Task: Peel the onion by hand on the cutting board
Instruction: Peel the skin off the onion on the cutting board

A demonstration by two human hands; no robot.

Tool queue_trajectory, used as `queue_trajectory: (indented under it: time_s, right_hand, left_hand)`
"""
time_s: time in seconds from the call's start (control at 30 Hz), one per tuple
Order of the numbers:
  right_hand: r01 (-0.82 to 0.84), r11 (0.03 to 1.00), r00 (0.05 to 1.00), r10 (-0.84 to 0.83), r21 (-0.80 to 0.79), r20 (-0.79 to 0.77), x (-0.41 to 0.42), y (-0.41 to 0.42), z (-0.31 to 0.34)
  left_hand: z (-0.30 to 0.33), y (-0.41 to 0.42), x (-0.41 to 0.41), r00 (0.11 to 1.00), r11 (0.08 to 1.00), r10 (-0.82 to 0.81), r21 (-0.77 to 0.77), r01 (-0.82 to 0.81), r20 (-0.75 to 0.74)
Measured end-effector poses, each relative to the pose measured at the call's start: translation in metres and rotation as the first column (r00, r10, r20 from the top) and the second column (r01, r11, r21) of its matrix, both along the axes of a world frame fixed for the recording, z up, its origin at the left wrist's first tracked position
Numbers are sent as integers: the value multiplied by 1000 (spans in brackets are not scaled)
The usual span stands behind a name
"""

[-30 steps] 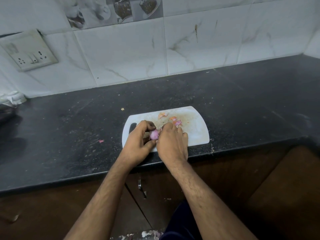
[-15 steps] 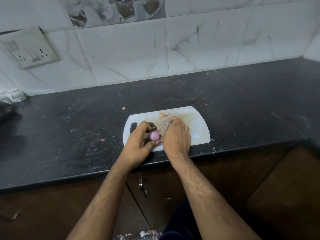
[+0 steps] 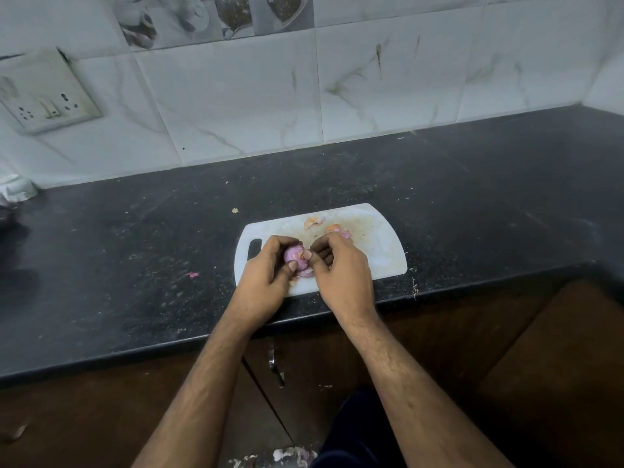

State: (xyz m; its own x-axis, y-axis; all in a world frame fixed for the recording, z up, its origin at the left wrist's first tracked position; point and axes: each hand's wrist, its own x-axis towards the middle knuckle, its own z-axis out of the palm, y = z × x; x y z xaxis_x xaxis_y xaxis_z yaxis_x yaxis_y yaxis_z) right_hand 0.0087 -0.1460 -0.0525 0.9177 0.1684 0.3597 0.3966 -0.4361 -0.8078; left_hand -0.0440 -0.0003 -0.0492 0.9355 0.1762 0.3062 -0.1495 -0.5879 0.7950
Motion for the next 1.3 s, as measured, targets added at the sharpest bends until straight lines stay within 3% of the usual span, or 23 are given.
queue_trajectory:
  time_s: [0.2,0.47,0.7,0.77,0.83,0.93,1.07,1.3]
  right_hand:
    - [-40,999,999,40,-14,-24,0,1,0]
    - [-35,975,999,41,-220,23,3,3,1]
    - [-92,927,993,112,-364,37,5,2,4]
    - [-191,944,981,194,-269,-15,6,3,2]
    - [-268,963,962,266,-30,-66,7,3,1]
    - [-121,982,989,133,144,-72,9,-5,2]
    - [-35,999,998,36,28,-42,5,-4,2]
    - [-120,993,992,120,-14,45,4,2,-4]
  left_hand:
    - [0,1,1,1000,1000,4,8,-4,-11]
    - [0,2,1,1000,1000,6,10,-6,-7]
    - [-3,2,4,1000,989,12,150,-14,13]
    - [-3,0,6,1000,979,19,204,-21,15]
    - [-1,-1,7,1000,973,24,231,-26,10]
    - [0,0,5,1000,990,14,139,-16,11]
    - [2,1,4,1000,997,11,77,-9,-28]
    - [-4,0,6,1000,997,12,80,-11,-10]
